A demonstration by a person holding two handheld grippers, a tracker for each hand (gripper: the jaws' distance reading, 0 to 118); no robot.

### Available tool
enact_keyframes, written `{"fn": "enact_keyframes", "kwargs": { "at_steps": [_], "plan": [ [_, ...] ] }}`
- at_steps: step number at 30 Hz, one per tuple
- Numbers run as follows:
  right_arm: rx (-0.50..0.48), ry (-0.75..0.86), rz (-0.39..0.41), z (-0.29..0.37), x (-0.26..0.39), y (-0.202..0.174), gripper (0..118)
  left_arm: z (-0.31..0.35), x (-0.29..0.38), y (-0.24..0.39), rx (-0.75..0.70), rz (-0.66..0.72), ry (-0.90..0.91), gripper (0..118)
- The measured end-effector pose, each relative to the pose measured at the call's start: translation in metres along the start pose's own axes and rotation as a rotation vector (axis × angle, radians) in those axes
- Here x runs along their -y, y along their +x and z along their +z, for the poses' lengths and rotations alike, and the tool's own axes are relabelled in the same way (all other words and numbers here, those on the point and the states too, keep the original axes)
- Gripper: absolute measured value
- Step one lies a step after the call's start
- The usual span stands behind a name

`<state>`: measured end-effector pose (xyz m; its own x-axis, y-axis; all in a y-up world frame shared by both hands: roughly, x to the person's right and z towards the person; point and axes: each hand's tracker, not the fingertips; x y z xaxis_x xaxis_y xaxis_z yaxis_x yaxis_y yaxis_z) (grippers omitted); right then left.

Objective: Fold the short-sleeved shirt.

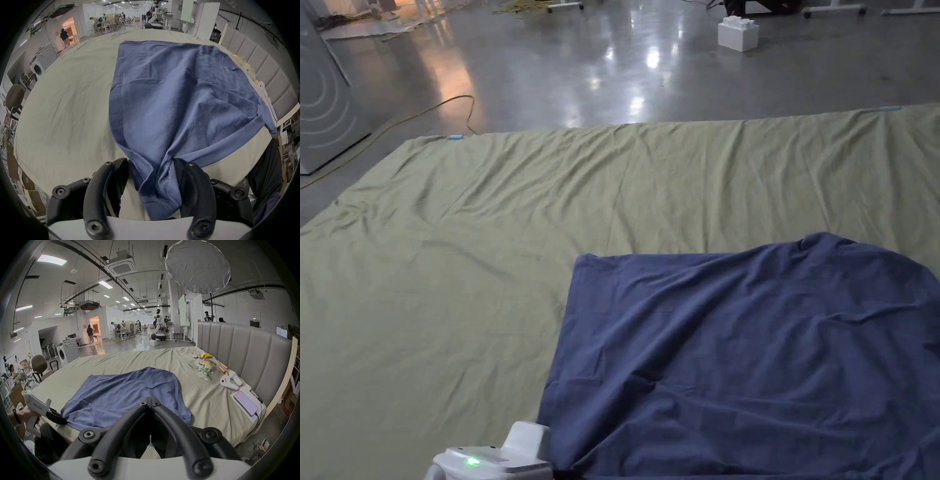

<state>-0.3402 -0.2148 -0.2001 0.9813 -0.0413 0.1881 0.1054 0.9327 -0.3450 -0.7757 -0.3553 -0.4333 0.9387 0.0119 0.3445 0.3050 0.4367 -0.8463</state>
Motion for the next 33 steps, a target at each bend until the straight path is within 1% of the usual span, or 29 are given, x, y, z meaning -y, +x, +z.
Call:
{"fn": "enact_keyframes", "kwargs": {
  "at_steps": [2, 3, 4, 5, 6, 7, 9, 10, 13, 15, 19, 20, 21, 22, 23, 24, 25, 26, 28, 30, 33],
  "plan": [
    [0.026, -0.010, -0.008, 0.004, 0.003, 0.009, 0, 0.000, 0.001, 0.001, 0.002, -0.008, -0.004, 47],
    [0.042, -0.018, -0.014, 0.005, 0.005, 0.014, 0, 0.001, 0.001, 0.003, -0.001, -0.018, -0.006, 38],
    [0.072, -0.028, -0.020, 0.006, 0.009, 0.021, 0, 0.004, 0.001, 0.007, -0.009, -0.038, -0.004, 26],
    [0.106, -0.044, -0.030, 0.007, 0.011, 0.028, 1, 0.007, 0.002, 0.012, -0.016, -0.077, -0.002, 17],
    [0.132, -0.061, -0.041, 0.006, 0.014, 0.035, 8, 0.008, 0.002, 0.017, -0.014, -0.104, -0.001, 11],
    [0.162, -0.076, -0.053, 0.005, 0.016, 0.042, 25, 0.008, 0.002, 0.021, -0.013, -0.105, 0.004, 11],
    [0.193, -0.153, -0.087, -0.002, 0.024, 0.058, 72, 0.001, 0.005, 0.029, -0.048, -0.154, -0.010, 11],
    [0.204, -0.203, -0.113, -0.008, 0.030, 0.065, 78, -0.003, 0.005, 0.032, -0.052, -0.170, -0.013, 11],
    [0.207, -0.283, -0.184, -0.030, 0.053, 0.085, 77, -0.011, 0.002, 0.030, -0.050, -0.150, -0.030, 11],
    [0.198, -0.369, -0.219, -0.051, 0.068, 0.094, 77, -0.011, 0.001, 0.028, -0.040, -0.121, -0.037, 11],
    [0.199, -0.556, -0.245, -0.094, 0.094, 0.099, 78, -0.011, 0.002, 0.024, -0.029, -0.100, -0.032, 11],
    [0.187, -0.582, -0.249, -0.104, 0.099, 0.098, 78, -0.011, 0.002, 0.023, -0.027, -0.091, -0.032, 11],
    [0.158, -0.611, -0.252, -0.110, 0.103, 0.097, 74, -0.013, 0.002, 0.022, -0.025, -0.084, -0.032, 11],
    [0.141, -0.624, -0.249, -0.114, 0.106, 0.095, 63, -0.013, 0.002, 0.021, -0.024, -0.080, -0.033, 11],
    [0.152, -0.608, -0.231, -0.115, 0.107, 0.092, 45, -0.013, 0.002, 0.020, -0.022, -0.075, -0.032, 11],
    [0.147, -0.616, -0.207, -0.115, 0.107, 0.087, 9, -0.013, 0.002, 0.019, -0.021, -0.069, -0.030, 11],
    [0.108, -0.620, -0.215, -0.114, 0.106, 0.084, 6, -0.012, 0.003, 0.020, -0.018, -0.066, -0.026, 11],
    [0.111, -0.593, -0.228, -0.109, 0.104, 0.082, 6, -0.012, 0.005, 0.019, -0.016, -0.064, -0.019, 11],
    [0.111, -0.575, -0.204, -0.103, 0.099, 0.078, 6, -0.010, 0.009, 0.016, -0.006, -0.046, 0.003, 11],
    [0.124, -0.538, -0.197, -0.096, 0.094, 0.078, 6, -0.007, 0.012, 0.011, 0.014, -0.007, 0.035, 11],
    [0.113, -0.457, -0.234, -0.084, 0.083, 0.082, 5, 0.009, 0.011, 0.006, 0.032, 0.055, 0.086, 10]
  ]
}}
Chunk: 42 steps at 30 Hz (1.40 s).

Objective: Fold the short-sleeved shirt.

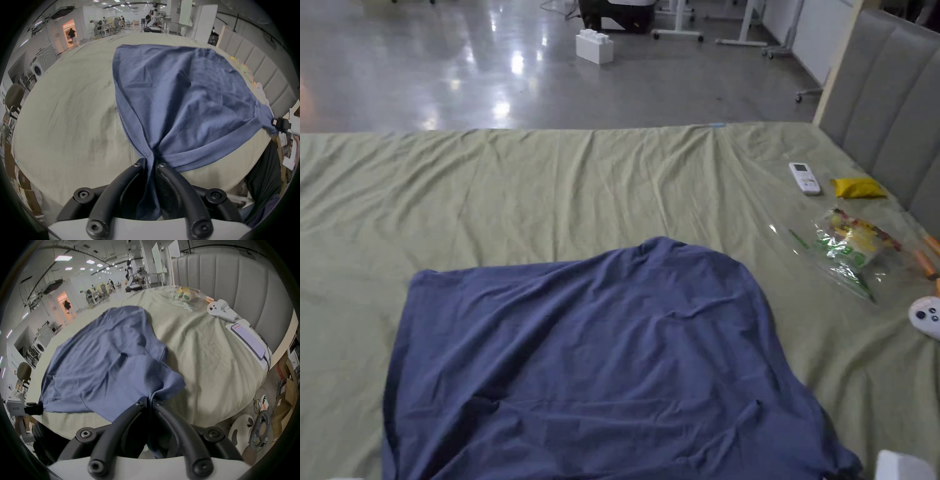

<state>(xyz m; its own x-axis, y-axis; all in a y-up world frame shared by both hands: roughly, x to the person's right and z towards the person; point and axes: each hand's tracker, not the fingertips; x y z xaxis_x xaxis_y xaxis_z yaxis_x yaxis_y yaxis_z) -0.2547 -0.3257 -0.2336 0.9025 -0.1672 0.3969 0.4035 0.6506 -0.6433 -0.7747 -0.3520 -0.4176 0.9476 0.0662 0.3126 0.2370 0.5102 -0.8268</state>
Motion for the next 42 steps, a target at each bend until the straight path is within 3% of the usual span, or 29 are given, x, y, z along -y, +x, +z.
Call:
{"fn": "enact_keyframes", "kwargs": {
  "at_steps": [6, 11, 17, 21, 23, 24, 27, 30, 35, 42],
  "plan": [
    [-0.052, 0.149, 0.006, 0.023, -0.041, -0.009, 5, 0.044, -0.027, -0.002, 0.038, 0.032, 0.163, 10],
    [-0.069, 0.214, 0.041, 0.000, -0.105, -0.031, 5, 0.047, -0.082, -0.017, 0.076, 0.070, 0.233, 10],
    [-0.104, 0.194, 0.081, -0.068, -0.184, -0.063, 5, -0.015, -0.156, -0.039, 0.048, 0.142, 0.168, 10],
    [-0.063, 0.094, 0.152, -0.125, -0.208, -0.083, 5, -0.056, -0.189, -0.041, 0.044, 0.179, 0.139, 10],
    [-0.065, 0.050, 0.139, -0.155, -0.209, -0.084, 6, -0.079, -0.198, -0.043, 0.031, 0.209, 0.110, 12],
    [-0.041, 0.018, 0.139, -0.168, -0.208, -0.084, 15, -0.087, -0.200, -0.045, 0.036, 0.225, 0.117, 24],
    [0.008, -0.035, 0.142, -0.193, -0.202, -0.080, 85, -0.094, -0.205, -0.051, 0.023, 0.271, 0.154, 94],
    [0.008, 0.023, 0.147, -0.181, -0.199, -0.071, 83, -0.066, -0.205, -0.057, 0.021, 0.249, 0.273, 95],
    [-0.110, 0.281, 0.117, -0.098, -0.190, -0.062, 83, 0.038, -0.183, -0.044, -0.013, 0.085, 0.556, 95],
    [-0.186, 0.583, 0.208, 0.050, -0.136, -0.082, 84, 0.178, -0.106, 0.017, -0.137, -0.090, 0.906, 94]
  ]
}}
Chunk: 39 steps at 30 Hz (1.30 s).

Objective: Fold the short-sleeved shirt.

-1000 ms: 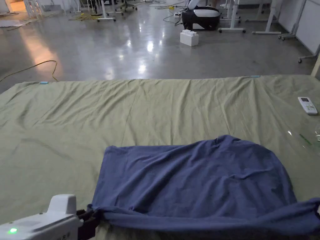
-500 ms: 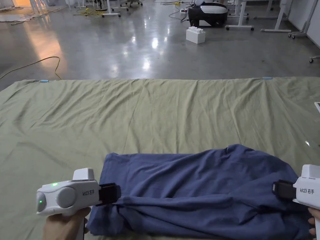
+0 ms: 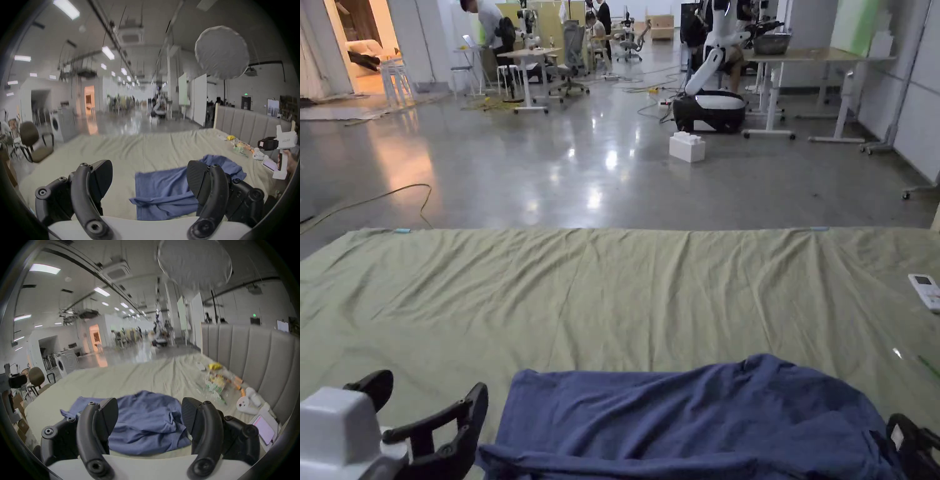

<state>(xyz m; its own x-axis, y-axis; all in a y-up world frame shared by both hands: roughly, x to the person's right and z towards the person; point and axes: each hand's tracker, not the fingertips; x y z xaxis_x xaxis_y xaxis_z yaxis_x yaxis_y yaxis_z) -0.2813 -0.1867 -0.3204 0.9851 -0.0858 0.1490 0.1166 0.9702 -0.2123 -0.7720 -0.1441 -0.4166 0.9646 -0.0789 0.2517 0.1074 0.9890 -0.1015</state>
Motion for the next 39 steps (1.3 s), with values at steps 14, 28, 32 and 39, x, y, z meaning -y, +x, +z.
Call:
{"fn": "enact_keyframes", "kwargs": {
  "at_steps": [14, 28, 32, 39],
  "plan": [
    [0.013, 0.175, 0.119, 0.113, -0.001, -0.071, 0, 0.110, -0.013, 0.060, -0.019, -0.066, 0.041, 0],
    [-0.030, 0.163, 0.120, 0.110, -0.008, -0.077, 0, 0.108, -0.010, 0.042, -0.016, 0.042, 0.006, 0],
    [-0.045, 0.141, 0.111, 0.109, -0.005, -0.078, 0, 0.095, 0.003, 0.034, -0.002, 0.069, -0.048, 0],
    [-0.060, 0.074, 0.084, 0.100, 0.010, -0.072, 0, 0.025, 0.063, 0.007, 0.098, 0.267, -0.288, 3]
  ]
}}
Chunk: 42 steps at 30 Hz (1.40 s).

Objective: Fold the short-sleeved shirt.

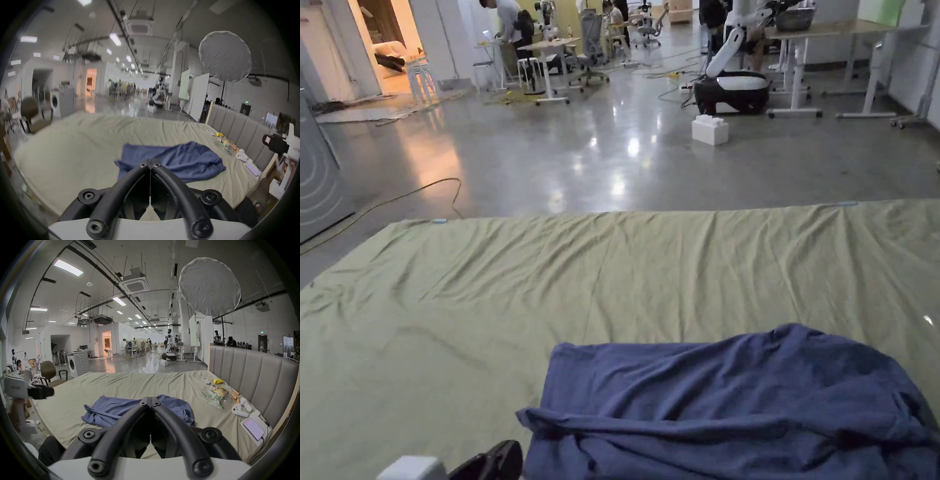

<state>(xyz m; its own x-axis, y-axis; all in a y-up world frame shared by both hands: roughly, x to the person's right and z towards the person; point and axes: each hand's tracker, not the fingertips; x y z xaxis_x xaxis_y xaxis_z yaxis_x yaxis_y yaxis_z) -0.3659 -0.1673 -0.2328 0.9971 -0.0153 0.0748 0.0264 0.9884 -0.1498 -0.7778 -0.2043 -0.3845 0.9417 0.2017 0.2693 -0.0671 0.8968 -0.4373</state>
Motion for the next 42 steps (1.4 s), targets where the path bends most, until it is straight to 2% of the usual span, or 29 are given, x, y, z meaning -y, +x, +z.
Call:
{"fn": "enact_keyframes", "kwargs": {
  "at_steps": [1, 2, 3, 4, 5, 9, 11, 14, 16, 17, 19, 20, 21, 23, 25, 26, 27, 28, 29, 30, 33, 36, 38, 39, 41, 42],
  "plan": [
    [-0.001, -0.013, -0.005, -0.001, 0.003, 0.001, 0, -0.019, 0.005, -0.010, 0.021, 0.045, -0.051, 16],
    [-0.001, -0.035, -0.011, -0.003, 0.007, 0.003, 0, -0.040, 0.011, -0.022, 0.028, 0.096, -0.084, 38],
    [0.002, -0.072, -0.036, -0.004, 0.012, 0.004, 0, -0.057, 0.018, -0.030, 0.014, 0.121, -0.105, 70],
    [0.002, -0.054, -0.016, -0.005, 0.013, 0.006, 0, -0.079, 0.024, -0.038, -0.009, 0.126, -0.136, 84],
    [0.004, -0.077, -0.020, -0.006, 0.016, 0.007, 0, -0.100, 0.032, -0.047, -0.019, 0.118, -0.180, 85],
    [0.027, -0.125, -0.031, -0.009, 0.026, 0.015, 0, -0.169, 0.053, -0.072, -0.093, 0.123, -0.265, 85],
    [0.046, -0.154, -0.028, -0.010, 0.029, 0.018, 0, -0.197, 0.060, -0.079, -0.109, 0.099, -0.320, 80],
    [0.070, -0.189, -0.030, -0.010, 0.035, 0.023, 0, -0.227, 0.067, -0.082, -0.131, 0.103, -0.379, 61],
    [0.081, -0.213, -0.044, -0.011, 0.040, 0.027, 0, -0.239, 0.074, -0.078, -0.139, 0.090, -0.430, 56],
    [0.086, -0.228, -0.050, -0.013, 0.043, 0.029, 0, -0.241, 0.076, -0.073, -0.159, 0.039, -0.429, 38],
    [0.094, -0.246, -0.053, -0.016, 0.047, 0.032, 0, -0.238, 0.073, -0.064, -0.165, -0.015, -0.419, 17],
    [0.097, -0.257, -0.050, -0.018, 0.049, 0.033, 0, -0.239, 0.072, -0.059, -0.133, -0.016, -0.439, 17],
    [0.099, -0.265, -0.048, -0.021, 0.051, 0.034, 0, -0.241, 0.074, -0.052, -0.138, -0.033, -0.452, 5],
    [0.101, -0.279, -0.049, -0.032, 0.057, 0.042, 0, -0.248, 0.077, -0.045, -0.170, -0.104, -0.491, 5],
    [0.101, -0.282, -0.051, -0.053, 0.064, 0.054, 3, -0.255, 0.076, -0.048, -0.171, -0.077, -0.521, 5],
    [0.104, -0.308, -0.084, -0.071, 0.071, 0.065, 16, -0.257, 0.074, -0.049, -0.166, -0.068, -0.527, 5],
    [0.099, -0.341, -0.119, -0.088, 0.078, 0.074, 52, -0.259, 0.073, -0.054, -0.160, -0.064, -0.539, 5],
    [0.105, -0.420, -0.215, -0.110, 0.093, 0.087, 78, -0.260, 0.070, -0.056, -0.179, -0.099, -0.522, 5],
    [0.129, -0.417, -0.220, -0.132, 0.102, 0.098, 87, -0.260, 0.070, -0.057, -0.173, -0.102, -0.527, 5],
    [0.154, -0.416, -0.233, -0.150, 0.113, 0.111, 84, -0.259, 0.070, -0.057, -0.167, -0.106, -0.530, 5],
    [0.254, -0.464, -0.280, -0.209, 0.146, 0.139, 83, -0.260, 0.069, -0.057, -0.166, -0.090, -0.539, 5],
    [0.359, -0.669, -0.185, -0.258, 0.184, 0.153, 83, -0.260, 0.064, -0.048, -0.174, -0.095, -0.561, 5],
    [0.327, -0.714, -0.194, -0.265, 0.195, 0.150, 85, -0.260, 0.064, -0.045, -0.178, -0.114, -0.567, 5],
    [0.333, -0.622, -0.151, -0.262, 0.188, 0.143, 76, -0.261, 0.065, -0.049, -0.178, -0.120, -0.568, 5],
    [0.357, -0.648, -0.109, -0.263, 0.179, 0.135, 44, -0.261, 0.067, -0.050, -0.176, -0.120, -0.569, 5],
    [0.340, -0.637, -0.113, -0.259, 0.176, 0.132, 10, -0.260, 0.067, -0.049, -0.177, -0.119, -0.566, 5]
  ]
}}
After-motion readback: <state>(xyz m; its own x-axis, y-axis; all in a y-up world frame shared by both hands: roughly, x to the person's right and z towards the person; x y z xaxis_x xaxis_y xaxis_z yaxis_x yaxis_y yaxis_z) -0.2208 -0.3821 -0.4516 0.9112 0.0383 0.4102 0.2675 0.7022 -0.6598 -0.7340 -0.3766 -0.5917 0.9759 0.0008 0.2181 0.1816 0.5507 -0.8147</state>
